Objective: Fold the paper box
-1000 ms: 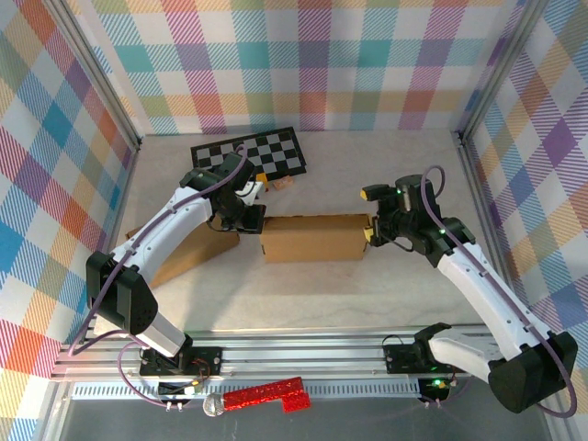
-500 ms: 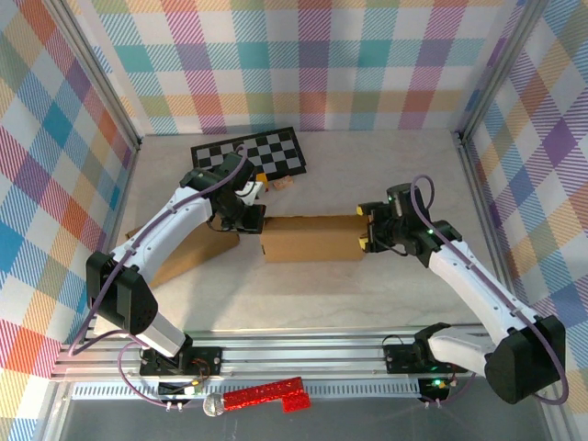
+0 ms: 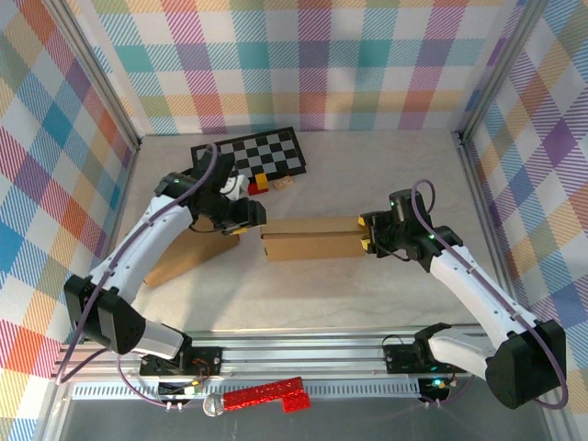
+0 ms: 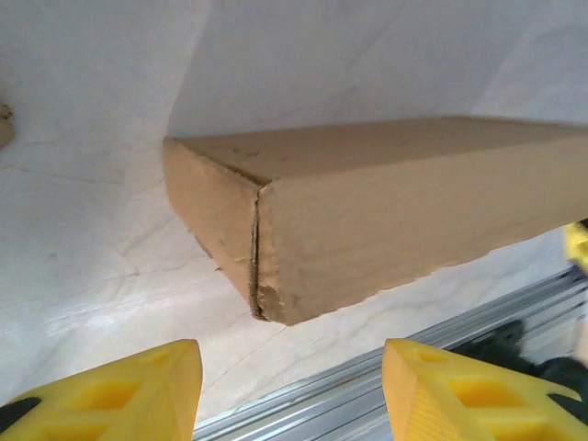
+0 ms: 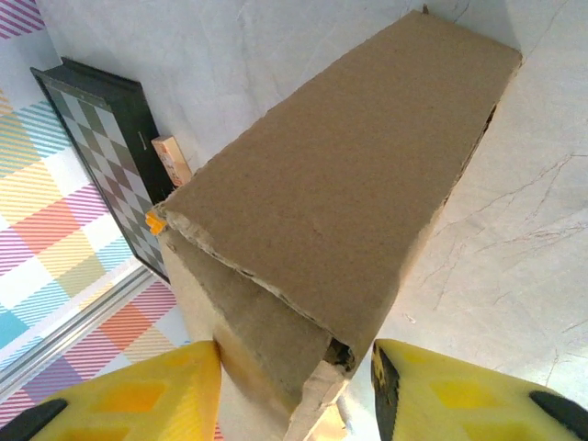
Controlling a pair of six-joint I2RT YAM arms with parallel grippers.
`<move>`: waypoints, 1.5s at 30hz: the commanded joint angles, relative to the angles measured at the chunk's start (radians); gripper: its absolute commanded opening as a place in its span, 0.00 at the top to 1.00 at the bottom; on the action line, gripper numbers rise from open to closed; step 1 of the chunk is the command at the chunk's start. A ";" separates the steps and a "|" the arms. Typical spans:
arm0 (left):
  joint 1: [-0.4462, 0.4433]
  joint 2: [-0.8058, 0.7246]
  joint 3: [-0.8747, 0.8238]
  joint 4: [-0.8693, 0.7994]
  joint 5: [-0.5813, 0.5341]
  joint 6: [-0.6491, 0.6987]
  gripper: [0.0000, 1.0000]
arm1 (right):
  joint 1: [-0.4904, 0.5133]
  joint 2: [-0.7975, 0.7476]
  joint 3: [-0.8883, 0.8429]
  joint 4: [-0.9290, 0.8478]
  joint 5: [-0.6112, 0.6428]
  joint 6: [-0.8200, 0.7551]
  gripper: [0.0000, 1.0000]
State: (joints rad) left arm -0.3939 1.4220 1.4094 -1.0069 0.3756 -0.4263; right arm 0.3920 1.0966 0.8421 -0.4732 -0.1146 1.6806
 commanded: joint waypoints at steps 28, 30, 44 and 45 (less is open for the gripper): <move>-0.056 -0.082 -0.379 0.313 0.053 -0.040 0.72 | -0.031 -0.003 0.020 -0.132 -0.194 -0.417 0.58; -0.098 -0.163 -0.468 0.381 -0.002 -0.073 0.72 | -0.030 -0.062 -0.004 -0.178 -0.221 -0.490 0.58; -0.230 -0.238 -0.788 0.805 -0.047 -0.348 0.68 | -0.033 -0.222 -0.237 -0.122 -0.258 -0.536 0.36; -0.230 -0.256 -0.767 0.777 -0.062 -0.346 0.65 | -0.035 -0.219 -0.211 -0.148 -0.241 -0.557 0.35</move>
State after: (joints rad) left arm -0.6197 1.2125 0.5797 -0.2760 0.3531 -0.7361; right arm 0.3573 0.8860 0.5518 -0.6308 -0.3740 1.1790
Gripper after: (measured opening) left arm 0.333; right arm 0.645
